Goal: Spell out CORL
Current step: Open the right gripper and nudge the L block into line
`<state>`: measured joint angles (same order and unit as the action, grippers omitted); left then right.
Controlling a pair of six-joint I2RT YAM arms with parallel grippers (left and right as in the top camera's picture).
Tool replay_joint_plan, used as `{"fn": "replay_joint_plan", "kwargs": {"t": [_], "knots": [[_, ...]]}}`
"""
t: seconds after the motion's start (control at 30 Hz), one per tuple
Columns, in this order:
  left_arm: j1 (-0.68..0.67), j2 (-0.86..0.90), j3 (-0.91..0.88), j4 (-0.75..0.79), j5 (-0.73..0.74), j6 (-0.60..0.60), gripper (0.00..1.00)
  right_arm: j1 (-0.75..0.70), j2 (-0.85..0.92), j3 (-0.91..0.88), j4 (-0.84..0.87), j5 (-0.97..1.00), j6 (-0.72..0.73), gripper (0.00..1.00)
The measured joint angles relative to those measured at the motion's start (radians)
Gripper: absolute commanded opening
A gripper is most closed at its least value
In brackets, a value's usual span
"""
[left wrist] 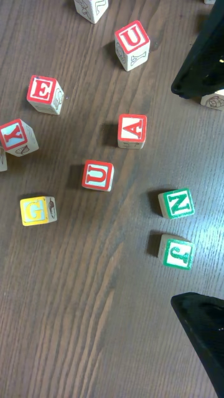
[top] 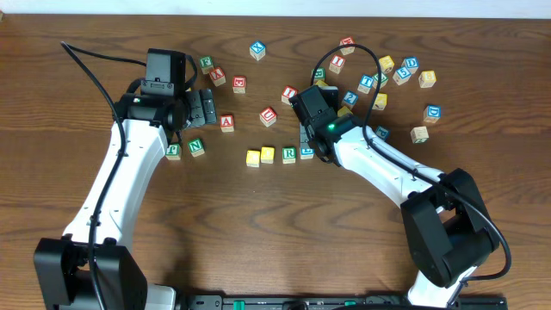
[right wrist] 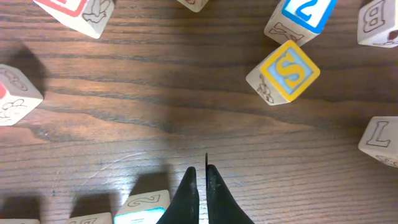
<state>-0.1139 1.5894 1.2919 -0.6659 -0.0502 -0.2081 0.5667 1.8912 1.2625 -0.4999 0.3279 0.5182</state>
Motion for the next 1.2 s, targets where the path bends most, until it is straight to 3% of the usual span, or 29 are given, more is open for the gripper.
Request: {"fn": "replay_joint_plan", "kwargs": {"t": [1.2], "knots": [[0.000,0.000,0.000,0.005,0.000,0.000,0.98,0.035,0.058,0.000,-0.002,-0.078,0.017,0.01]]}}
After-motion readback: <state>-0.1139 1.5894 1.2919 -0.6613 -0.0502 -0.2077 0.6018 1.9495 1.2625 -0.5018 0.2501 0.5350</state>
